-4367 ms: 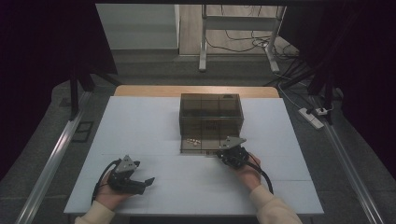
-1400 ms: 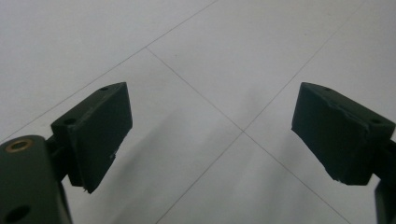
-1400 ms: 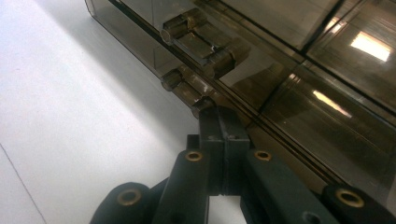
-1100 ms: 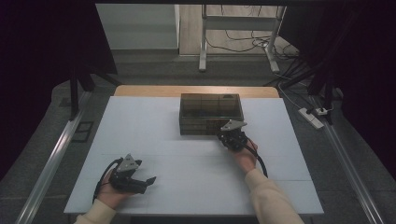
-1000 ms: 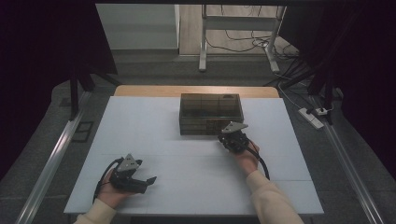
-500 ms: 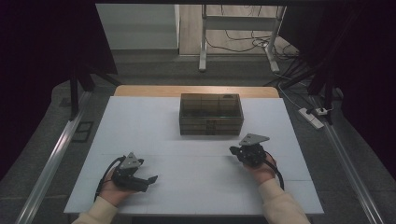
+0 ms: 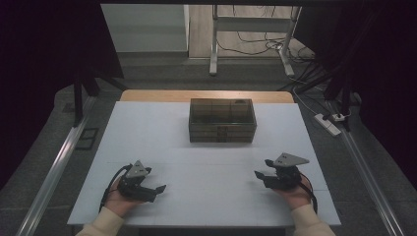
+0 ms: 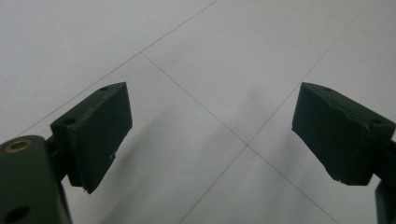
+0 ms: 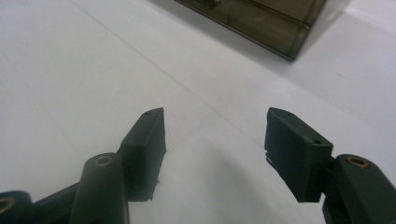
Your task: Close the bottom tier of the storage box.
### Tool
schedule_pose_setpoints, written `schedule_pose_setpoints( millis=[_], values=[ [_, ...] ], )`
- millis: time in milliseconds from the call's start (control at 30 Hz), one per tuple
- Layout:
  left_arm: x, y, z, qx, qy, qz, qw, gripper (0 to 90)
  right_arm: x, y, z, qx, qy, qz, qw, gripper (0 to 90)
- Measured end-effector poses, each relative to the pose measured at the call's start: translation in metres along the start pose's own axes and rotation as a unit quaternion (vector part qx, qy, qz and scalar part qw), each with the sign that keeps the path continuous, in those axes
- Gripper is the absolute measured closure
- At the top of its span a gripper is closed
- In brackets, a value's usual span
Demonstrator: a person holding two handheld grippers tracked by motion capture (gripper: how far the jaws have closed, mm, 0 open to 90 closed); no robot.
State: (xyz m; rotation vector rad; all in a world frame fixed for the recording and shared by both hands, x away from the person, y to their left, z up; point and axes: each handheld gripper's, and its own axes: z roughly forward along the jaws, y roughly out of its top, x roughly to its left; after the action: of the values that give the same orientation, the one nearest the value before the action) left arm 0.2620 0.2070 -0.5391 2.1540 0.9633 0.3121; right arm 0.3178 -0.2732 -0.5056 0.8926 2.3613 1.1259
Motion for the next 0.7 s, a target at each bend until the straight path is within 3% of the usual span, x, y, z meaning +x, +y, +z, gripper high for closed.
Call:
schedule_pose_setpoints(
  millis=[233,700],
  values=[
    [0.000,0.000,0.000,-0.001,-0.001,-0.004,1.0000,11.4,-0.006,-0.022,-0.029,-0.019,-0.002,0.007,0.9998,34.1],
    [0.000,0.000,0.000,-0.002,-0.002,-0.007,1.0000,11.4,-0.007,-0.027,-0.032,-0.016,-0.004,0.002,0.9999,32.8]
  ],
)
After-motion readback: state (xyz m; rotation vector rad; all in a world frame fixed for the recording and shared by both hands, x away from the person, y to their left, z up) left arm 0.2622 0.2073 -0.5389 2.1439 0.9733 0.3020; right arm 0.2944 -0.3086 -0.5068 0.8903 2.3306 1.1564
